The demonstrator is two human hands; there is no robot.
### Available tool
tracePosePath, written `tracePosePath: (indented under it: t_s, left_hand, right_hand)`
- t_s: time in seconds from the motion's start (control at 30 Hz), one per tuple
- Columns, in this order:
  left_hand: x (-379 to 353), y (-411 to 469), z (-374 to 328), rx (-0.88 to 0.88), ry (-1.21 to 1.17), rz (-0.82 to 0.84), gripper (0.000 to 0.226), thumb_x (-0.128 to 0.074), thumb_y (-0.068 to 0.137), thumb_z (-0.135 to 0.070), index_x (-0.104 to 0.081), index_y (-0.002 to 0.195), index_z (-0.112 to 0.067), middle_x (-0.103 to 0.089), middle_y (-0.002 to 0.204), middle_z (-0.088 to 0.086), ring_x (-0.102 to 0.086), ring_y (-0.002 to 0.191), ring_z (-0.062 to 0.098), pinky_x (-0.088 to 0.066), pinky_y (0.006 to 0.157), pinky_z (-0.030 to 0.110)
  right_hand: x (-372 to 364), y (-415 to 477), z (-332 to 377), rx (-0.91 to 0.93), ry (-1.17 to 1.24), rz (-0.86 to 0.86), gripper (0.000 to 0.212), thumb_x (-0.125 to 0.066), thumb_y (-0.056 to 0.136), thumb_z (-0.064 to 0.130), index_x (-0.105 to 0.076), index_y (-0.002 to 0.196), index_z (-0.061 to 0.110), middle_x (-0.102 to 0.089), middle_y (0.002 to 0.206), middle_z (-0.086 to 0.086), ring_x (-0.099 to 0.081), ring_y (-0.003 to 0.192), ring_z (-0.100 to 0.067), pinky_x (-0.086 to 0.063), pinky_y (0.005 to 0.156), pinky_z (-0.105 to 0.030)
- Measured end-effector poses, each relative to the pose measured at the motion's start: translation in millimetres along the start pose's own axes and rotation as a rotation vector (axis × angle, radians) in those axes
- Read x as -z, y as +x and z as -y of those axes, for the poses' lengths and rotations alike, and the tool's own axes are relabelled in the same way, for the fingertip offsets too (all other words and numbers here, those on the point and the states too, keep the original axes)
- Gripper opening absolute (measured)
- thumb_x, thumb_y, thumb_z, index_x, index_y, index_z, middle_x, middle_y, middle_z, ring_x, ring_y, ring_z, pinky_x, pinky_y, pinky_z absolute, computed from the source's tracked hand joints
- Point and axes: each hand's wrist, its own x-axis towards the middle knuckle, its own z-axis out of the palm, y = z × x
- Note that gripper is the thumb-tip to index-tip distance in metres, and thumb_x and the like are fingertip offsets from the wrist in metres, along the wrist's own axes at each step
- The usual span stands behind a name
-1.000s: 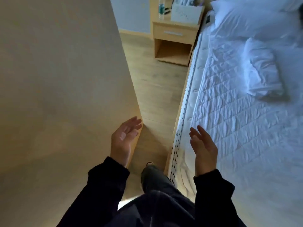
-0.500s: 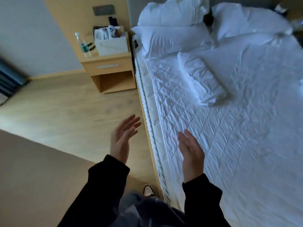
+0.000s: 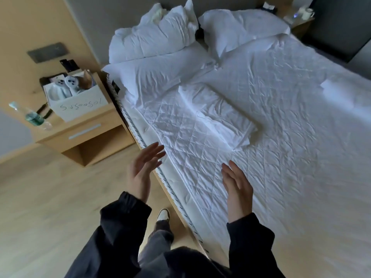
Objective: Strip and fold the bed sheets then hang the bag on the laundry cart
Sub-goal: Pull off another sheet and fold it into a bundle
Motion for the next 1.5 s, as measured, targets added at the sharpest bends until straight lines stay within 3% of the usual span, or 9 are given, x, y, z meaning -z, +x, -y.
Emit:
tracePosePath:
  t_s: [0.17,0.33,0.6,0.7,0.83,0.97,1.1,1.33,1.5]
  left_hand:
    - [25.8,102.6,-3.6,0.039,0.014,0.126,0.051,-0.057,0.073,-0.031,-0.060,0.120,-0.013,-0.068,0.117,0.006,-0.064,0.108,0.027,-0.048,0.095,0.050]
    - [24.0,191.3,-0.2,0.079,-0.005,0.204,0.048,-0.058,0.072,-0.031,-0.063,0.118,-0.017,-0.069,0.116,0.007,-0.064,0.109,0.027,-0.048,0.094,0.050]
    - [-18.5,292.0,12.2,0.116,-0.001,0.345,0.044,-0.061,0.071,-0.022,-0.062,0.115,-0.016,-0.069,0.115,0.006,-0.066,0.106,0.024,-0.047,0.094,0.048]
    - [-42.9,326.3,17.5,0.122,0.024,0.394,0.039,-0.058,0.075,-0.016,-0.063,0.115,-0.016,-0.070,0.113,0.003,-0.066,0.105,0.022,-0.048,0.093,0.046]
    - [-77.5,371.2,27.2,0.115,0.061,0.459,0.050,-0.061,0.068,-0.033,-0.062,0.115,-0.014,-0.071,0.112,0.001,-0.067,0.104,0.021,-0.051,0.089,0.037]
    - [-111.3,414.3,47.1,0.124,0.060,0.530,0.045,-0.063,0.071,-0.027,-0.063,0.113,-0.010,-0.070,0.110,0.010,-0.068,0.102,0.025,-0.052,0.088,0.038]
    - [-146.0,453.3,81.1,0.193,0.031,0.591,0.030,-0.051,0.089,0.004,-0.064,0.113,-0.009,-0.070,0.110,0.011,-0.067,0.103,0.025,-0.048,0.094,0.047]
    - [-193.2,525.4,154.1,0.221,0.093,0.806,0.036,-0.059,0.075,-0.016,-0.064,0.110,-0.014,-0.072,0.105,0.002,-0.068,0.099,0.018,-0.053,0.086,0.026]
    - [-223.9,592.9,226.7,0.219,0.282,0.924,0.033,-0.057,0.086,0.000,-0.064,0.106,-0.026,-0.069,0.108,-0.002,-0.065,0.105,0.016,-0.048,0.090,0.026]
  right_hand:
    - [-81.8,60.0,6.5,0.005,0.056,-0.094,0.040,-0.049,0.094,-0.003,-0.051,0.132,0.008,-0.060,0.128,-0.009,-0.055,0.121,-0.017,-0.039,0.108,-0.034]
    - [-129.5,110.7,17.3,0.045,0.050,-0.166,0.040,-0.050,0.093,-0.006,-0.051,0.131,0.005,-0.059,0.126,-0.011,-0.056,0.118,-0.019,-0.045,0.099,-0.025]
    - [-144.8,183.3,20.2,0.069,-0.008,-0.279,0.040,-0.054,0.093,0.002,-0.050,0.133,0.009,-0.059,0.128,-0.010,-0.056,0.119,-0.018,-0.042,0.097,-0.023]
    - [-144.2,218.0,20.4,0.081,-0.005,-0.302,0.041,-0.056,0.092,0.003,-0.050,0.132,0.008,-0.059,0.128,-0.011,-0.055,0.120,-0.019,-0.046,0.090,-0.012]
    - [-140.4,268.1,23.2,0.094,0.002,-0.317,0.040,-0.056,0.092,0.004,-0.051,0.131,0.008,-0.060,0.128,-0.010,-0.055,0.120,-0.019,-0.043,0.084,-0.003]
    - [-136.3,317.9,24.7,0.078,0.037,-0.364,0.041,-0.056,0.091,-0.003,-0.050,0.131,0.005,-0.058,0.129,-0.014,-0.055,0.116,-0.016,-0.044,0.085,-0.003]
    - [-134.8,360.6,21.8,0.065,0.044,-0.438,0.044,-0.056,0.090,-0.003,-0.050,0.132,0.007,-0.057,0.131,-0.013,-0.053,0.115,-0.012,-0.042,0.091,-0.014]
    - [-140.9,441.3,-8.9,-0.007,0.024,-0.525,0.046,-0.058,0.091,0.003,-0.046,0.136,0.009,-0.054,0.134,-0.010,-0.051,0.120,-0.012,-0.039,0.102,-0.025]
    - [-118.8,527.3,-50.2,-0.094,-0.129,-0.495,0.050,-0.061,0.091,0.008,-0.045,0.138,0.011,-0.051,0.138,-0.009,-0.048,0.127,-0.016,-0.037,0.105,-0.026]
